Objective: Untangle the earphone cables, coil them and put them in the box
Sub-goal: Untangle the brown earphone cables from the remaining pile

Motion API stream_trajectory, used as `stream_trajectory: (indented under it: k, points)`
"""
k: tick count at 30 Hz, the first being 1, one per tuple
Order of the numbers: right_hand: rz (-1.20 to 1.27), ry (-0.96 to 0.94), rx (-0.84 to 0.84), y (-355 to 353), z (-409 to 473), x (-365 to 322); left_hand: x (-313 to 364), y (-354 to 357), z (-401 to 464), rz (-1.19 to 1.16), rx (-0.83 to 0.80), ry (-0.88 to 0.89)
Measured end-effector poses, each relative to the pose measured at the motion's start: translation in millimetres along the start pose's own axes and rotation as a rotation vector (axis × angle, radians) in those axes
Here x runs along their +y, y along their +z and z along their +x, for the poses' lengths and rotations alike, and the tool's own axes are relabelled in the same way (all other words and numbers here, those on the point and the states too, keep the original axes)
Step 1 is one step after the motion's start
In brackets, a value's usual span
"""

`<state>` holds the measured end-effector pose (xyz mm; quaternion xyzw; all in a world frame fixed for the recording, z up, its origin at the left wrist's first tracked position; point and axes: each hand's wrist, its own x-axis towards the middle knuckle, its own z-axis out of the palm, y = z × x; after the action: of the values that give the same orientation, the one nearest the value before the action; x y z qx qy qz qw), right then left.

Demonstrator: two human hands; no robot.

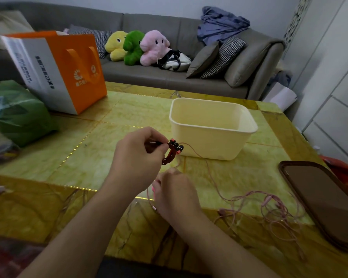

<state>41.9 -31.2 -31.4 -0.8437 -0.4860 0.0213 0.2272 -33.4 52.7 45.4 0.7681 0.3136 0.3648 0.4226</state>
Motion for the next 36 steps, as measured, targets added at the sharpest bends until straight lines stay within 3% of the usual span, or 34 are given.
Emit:
stream_trajectory:
  k: [10, 28, 36]
  points:
    - [0.147, 0.018, -0.014, -2.8, -1.3, 2.7, 1.3, -1.1, 0.2, 0.008, -0.002, 0.011]
    - [0.054, 0.024, 0.018, -6.1, -4.0, 2.8, -0.5, 2.4, -1.0, 0.009, -0.020, 0.016]
    - [0.285, 0.162, -0.032, -7.3, 4.7, 15.3, -0.3, 0.9, -0.6, 0.000, -0.021, 0.008]
